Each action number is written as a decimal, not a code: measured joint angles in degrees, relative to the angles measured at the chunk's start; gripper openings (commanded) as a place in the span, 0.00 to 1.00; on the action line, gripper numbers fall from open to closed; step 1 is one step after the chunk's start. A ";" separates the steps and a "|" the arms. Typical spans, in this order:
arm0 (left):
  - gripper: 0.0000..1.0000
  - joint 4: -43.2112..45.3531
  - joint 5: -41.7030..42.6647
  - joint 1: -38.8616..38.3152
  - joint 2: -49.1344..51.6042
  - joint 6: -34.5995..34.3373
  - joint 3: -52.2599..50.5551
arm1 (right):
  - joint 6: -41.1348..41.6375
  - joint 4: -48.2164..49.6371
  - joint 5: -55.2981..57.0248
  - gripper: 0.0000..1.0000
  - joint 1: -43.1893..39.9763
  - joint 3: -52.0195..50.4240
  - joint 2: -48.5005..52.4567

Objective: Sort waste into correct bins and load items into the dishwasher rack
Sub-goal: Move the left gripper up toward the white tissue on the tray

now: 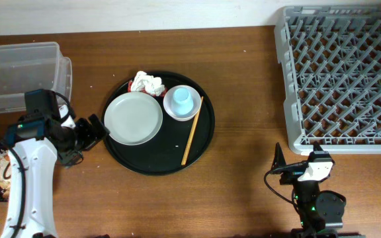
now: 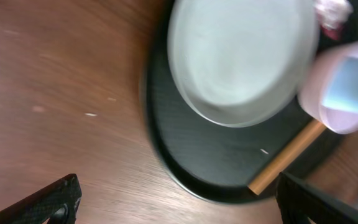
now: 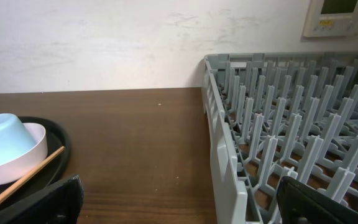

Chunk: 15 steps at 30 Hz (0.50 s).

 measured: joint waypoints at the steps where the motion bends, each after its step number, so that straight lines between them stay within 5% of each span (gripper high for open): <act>1: 0.99 0.20 2.05 -0.42 0.00 0.55 0.00 | 0.02 0.00 0.00 0.98 0.00 0.00 0.00; 8: 0.99 -0.13 1.49 -15.47 0.61 6.43 11.06 | -0.02 0.00 0.00 0.98 0.00 0.00 0.00; 11: 0.99 -8.96 -7.39 -22.12 8.48 7.89 28.72 | 0.02 0.07 0.00 0.98 0.00 0.02 0.04; 15: 0.99 -27.28 -12.48 -23.30 34.21 11.21 61.75 | 0.02 -0.02 -0.02 0.99 0.00 0.00 0.07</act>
